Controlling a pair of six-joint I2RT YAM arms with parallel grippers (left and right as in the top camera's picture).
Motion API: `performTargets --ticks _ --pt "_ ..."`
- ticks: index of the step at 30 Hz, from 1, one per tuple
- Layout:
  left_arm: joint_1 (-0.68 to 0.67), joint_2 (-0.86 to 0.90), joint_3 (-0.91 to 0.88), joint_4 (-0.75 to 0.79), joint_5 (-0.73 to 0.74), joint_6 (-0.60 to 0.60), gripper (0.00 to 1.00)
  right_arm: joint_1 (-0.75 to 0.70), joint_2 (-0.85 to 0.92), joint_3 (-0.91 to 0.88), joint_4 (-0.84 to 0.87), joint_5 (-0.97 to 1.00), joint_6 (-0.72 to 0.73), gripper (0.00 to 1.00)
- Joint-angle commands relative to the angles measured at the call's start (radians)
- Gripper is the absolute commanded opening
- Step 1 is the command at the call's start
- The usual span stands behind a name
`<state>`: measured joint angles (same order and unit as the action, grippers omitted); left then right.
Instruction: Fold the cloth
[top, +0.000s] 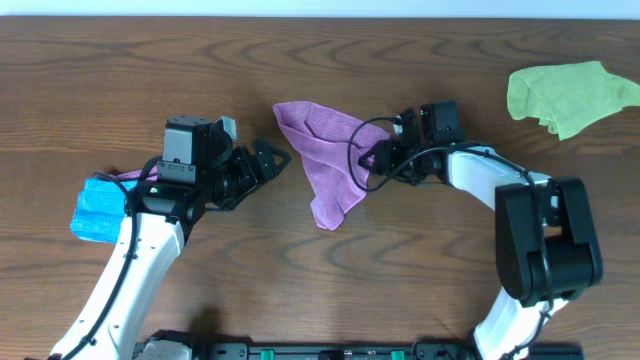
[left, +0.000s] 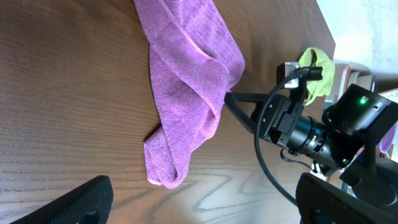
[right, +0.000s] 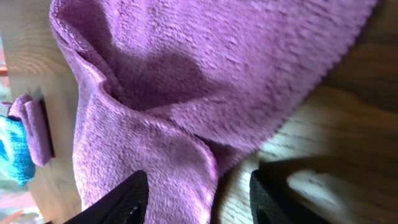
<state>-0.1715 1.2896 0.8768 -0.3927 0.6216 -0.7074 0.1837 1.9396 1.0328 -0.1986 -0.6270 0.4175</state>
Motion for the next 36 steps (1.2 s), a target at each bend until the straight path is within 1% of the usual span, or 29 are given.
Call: performTargets --ticks 1,5,7,11,14,15,16,17,24,27,32,36 --pt "-0.002 0.005 0.017 -0.002 0.007 -0.004 0.95 0.028 -0.007 -0.008 0.006 0.045 0.014 0.54" --pt "-0.002 0.005 0.017 -0.003 0.007 -0.004 0.95 0.045 -0.007 -0.008 0.008 0.052 0.016 0.53" --pt "-0.002 0.005 0.017 -0.003 0.007 -0.004 0.95 0.051 -0.007 -0.008 0.008 0.052 0.017 0.50" --pt "-0.002 0.005 0.017 -0.003 0.009 -0.004 0.95 0.063 -0.007 -0.008 0.008 0.075 0.031 0.38" --pt "-0.002 0.005 0.017 -0.003 0.025 -0.004 0.95 0.066 -0.007 -0.008 0.004 0.077 0.031 0.21" --pt "-0.002 0.005 0.017 -0.003 0.026 -0.004 0.95 0.066 -0.007 -0.008 0.003 0.077 0.031 0.10" --pt "-0.002 0.005 0.017 -0.003 0.027 -0.004 0.95 0.066 -0.007 -0.008 0.003 0.077 0.031 0.03" --pt "-0.002 0.005 0.017 -0.003 0.028 -0.004 0.95 0.063 -0.008 -0.008 0.002 0.074 0.031 0.01" --pt "-0.018 0.005 0.017 -0.013 0.033 -0.004 0.95 0.014 -0.068 -0.008 -0.029 0.039 0.031 0.01" --pt "-0.044 0.005 0.017 -0.014 0.028 -0.006 0.95 0.000 -0.132 -0.007 -0.042 0.035 0.031 0.01" --pt "-0.102 0.012 0.017 -0.014 -0.032 -0.060 0.95 -0.010 -0.277 -0.007 -0.082 0.058 0.031 0.01" --pt "-0.146 0.034 0.017 -0.014 -0.058 -0.101 0.95 -0.014 -0.347 -0.007 -0.140 0.094 0.021 0.01"
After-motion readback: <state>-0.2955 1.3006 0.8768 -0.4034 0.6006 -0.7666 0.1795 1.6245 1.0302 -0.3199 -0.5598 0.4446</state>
